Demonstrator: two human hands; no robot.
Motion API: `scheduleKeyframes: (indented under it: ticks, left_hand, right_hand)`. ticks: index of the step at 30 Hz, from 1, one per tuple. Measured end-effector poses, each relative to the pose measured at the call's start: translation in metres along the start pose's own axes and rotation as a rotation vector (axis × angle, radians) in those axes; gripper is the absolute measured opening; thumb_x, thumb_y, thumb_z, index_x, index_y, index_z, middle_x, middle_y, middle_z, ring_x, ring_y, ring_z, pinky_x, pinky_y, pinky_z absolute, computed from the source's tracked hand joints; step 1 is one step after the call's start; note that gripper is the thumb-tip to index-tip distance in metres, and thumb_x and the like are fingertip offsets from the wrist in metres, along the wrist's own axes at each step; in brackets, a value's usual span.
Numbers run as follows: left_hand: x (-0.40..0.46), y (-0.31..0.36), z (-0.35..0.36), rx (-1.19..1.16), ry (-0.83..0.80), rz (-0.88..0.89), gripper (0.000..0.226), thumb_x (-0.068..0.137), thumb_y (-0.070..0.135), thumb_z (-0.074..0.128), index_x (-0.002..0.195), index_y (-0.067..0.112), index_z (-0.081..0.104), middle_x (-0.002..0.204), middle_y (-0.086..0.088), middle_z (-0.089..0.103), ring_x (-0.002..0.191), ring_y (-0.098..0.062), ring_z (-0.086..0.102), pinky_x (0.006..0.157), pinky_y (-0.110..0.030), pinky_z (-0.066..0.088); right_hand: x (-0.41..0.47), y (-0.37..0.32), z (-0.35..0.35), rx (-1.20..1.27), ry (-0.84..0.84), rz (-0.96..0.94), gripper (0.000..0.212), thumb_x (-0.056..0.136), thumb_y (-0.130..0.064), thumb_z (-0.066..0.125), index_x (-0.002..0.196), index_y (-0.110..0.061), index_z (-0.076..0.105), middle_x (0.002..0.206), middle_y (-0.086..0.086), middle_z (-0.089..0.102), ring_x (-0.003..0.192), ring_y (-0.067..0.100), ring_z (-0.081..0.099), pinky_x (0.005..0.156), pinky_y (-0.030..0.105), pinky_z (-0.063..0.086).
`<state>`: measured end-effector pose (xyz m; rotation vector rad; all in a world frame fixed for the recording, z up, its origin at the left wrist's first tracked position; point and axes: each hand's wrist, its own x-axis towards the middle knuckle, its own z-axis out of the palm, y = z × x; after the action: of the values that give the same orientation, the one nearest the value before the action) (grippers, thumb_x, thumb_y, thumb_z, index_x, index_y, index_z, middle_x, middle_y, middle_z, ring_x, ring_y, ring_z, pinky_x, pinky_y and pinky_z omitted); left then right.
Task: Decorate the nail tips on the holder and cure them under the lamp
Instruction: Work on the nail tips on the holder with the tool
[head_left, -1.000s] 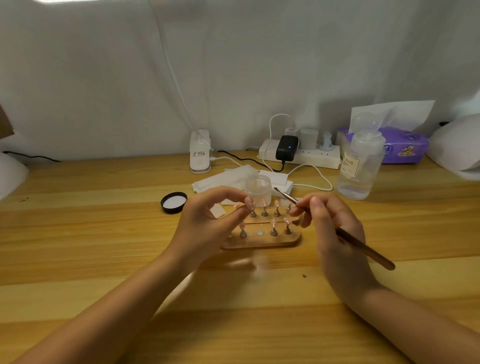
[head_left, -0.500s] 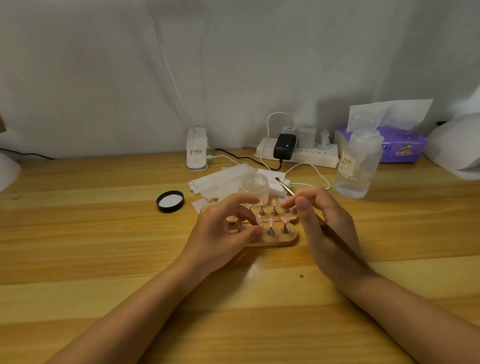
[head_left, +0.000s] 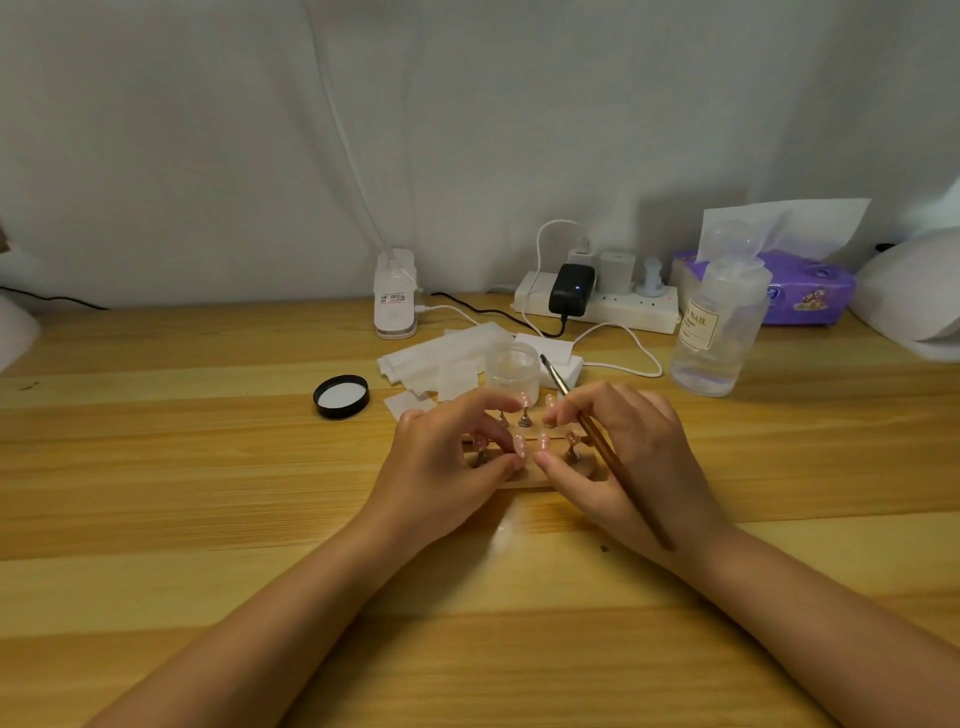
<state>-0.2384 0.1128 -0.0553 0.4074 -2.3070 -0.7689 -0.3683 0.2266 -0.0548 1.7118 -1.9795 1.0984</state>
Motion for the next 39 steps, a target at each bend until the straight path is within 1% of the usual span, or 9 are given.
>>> scheduleKeyframes:
  ticks: [4,7,11,16,21,24,28,32,39]
  left_hand:
    - [-0.0004,0.0011,0.0006,0.020,0.013,-0.009,0.038,0.073,0.015,0.076,0.107,0.023,0.061,0.077,0.018,0.065,0.083,-0.002,0.063,0.086,-0.046,0.046]
    - [-0.0005,0.0020,0.0003,0.041,0.012,-0.009,0.039,0.073,0.016,0.076,0.108,0.024,0.061,0.077,0.019,0.064,0.086,-0.007,0.063,0.085,-0.050,0.044]
    - [-0.0016,0.0027,0.0001,0.083,0.016,0.011,0.039,0.073,0.018,0.076,0.109,0.022,0.061,0.078,0.019,0.064,0.085,-0.009,0.063,0.084,-0.048,0.043]
    - [-0.0030,0.0041,0.0001,0.219,0.061,0.073,0.037,0.071,0.019,0.078,0.105,0.021,0.063,0.086,0.012,0.067,0.085,-0.012,0.061,0.080,-0.032,0.033]
    - [-0.0024,0.0055,0.0010,0.345,0.089,0.148,0.035,0.063,0.016,0.082,0.094,0.015,0.065,0.093,0.002,0.063,0.088,-0.019,0.059,0.079,-0.033,0.034]
    - [-0.0049,0.0047,0.0002,0.300,0.106,0.188,0.030,0.069,0.030,0.070,0.096,0.017,0.067,0.100,0.002,0.061,0.097,-0.013,0.052,0.081,-0.028,0.029]
    - [-0.0068,0.0012,0.0002,0.257,0.100,0.241,0.031,0.076,0.040,0.059,0.098,0.021,0.070,0.102,0.002,0.061,0.100,-0.009,0.049,0.084,-0.032,0.028]
    - [-0.0063,0.0002,0.0005,0.266,0.120,0.299,0.025,0.078,0.037,0.058,0.092,0.021,0.072,0.101,0.002,0.065,0.100,-0.010,0.050,0.086,-0.031,0.026]
    - [-0.0061,0.0018,-0.0008,0.254,0.171,0.343,0.021,0.078,0.029,0.057,0.086,0.019,0.073,0.092,0.001,0.067,0.094,-0.010,0.051,0.083,-0.030,0.028]
  right_hand:
    - [-0.0001,0.0000,0.0017,-0.044,-0.021,-0.025,0.024,0.069,-0.027,0.068,0.086,-0.014,0.058,0.080,-0.005,0.062,0.079,0.016,0.059,0.080,0.025,0.031]
    - [-0.0007,0.0016,0.0024,-0.035,-0.036,-0.035,0.022,0.070,-0.022,0.070,0.087,-0.014,0.058,0.081,-0.005,0.062,0.082,0.014,0.057,0.083,0.024,0.028]
    - [-0.0009,0.0028,0.0031,-0.038,-0.022,-0.055,0.019,0.071,-0.023,0.066,0.086,-0.014,0.059,0.080,-0.005,0.062,0.083,0.008,0.052,0.086,0.022,0.027]
    - [-0.0023,0.0042,0.0044,-0.029,0.013,-0.107,0.018,0.070,-0.018,0.070,0.085,-0.013,0.060,0.080,-0.004,0.063,0.084,0.006,0.050,0.089,0.025,0.029]
    - [-0.0029,0.0036,0.0036,0.063,0.070,-0.130,0.016,0.077,-0.025,0.061,0.089,-0.016,0.056,0.086,-0.004,0.065,0.089,0.006,0.053,0.093,0.023,0.029]
    - [-0.0031,0.0028,0.0030,0.113,0.118,-0.157,0.020,0.078,-0.027,0.060,0.093,-0.024,0.047,0.089,-0.007,0.065,0.091,0.003,0.053,0.094,0.020,0.030]
    - [-0.0027,0.0002,0.0027,0.160,0.154,-0.175,0.023,0.078,-0.029,0.061,0.094,-0.024,0.046,0.089,-0.010,0.064,0.091,0.001,0.053,0.094,0.015,0.029]
    - [-0.0034,-0.0018,0.0027,0.198,0.134,-0.189,0.024,0.078,-0.029,0.061,0.095,-0.025,0.045,0.094,-0.018,0.053,0.094,-0.001,0.052,0.094,0.012,0.030]
    - [-0.0037,-0.0043,0.0015,0.210,0.115,-0.176,0.026,0.076,-0.032,0.062,0.095,-0.026,0.045,0.096,-0.020,0.053,0.097,-0.011,0.046,0.094,0.009,0.030]
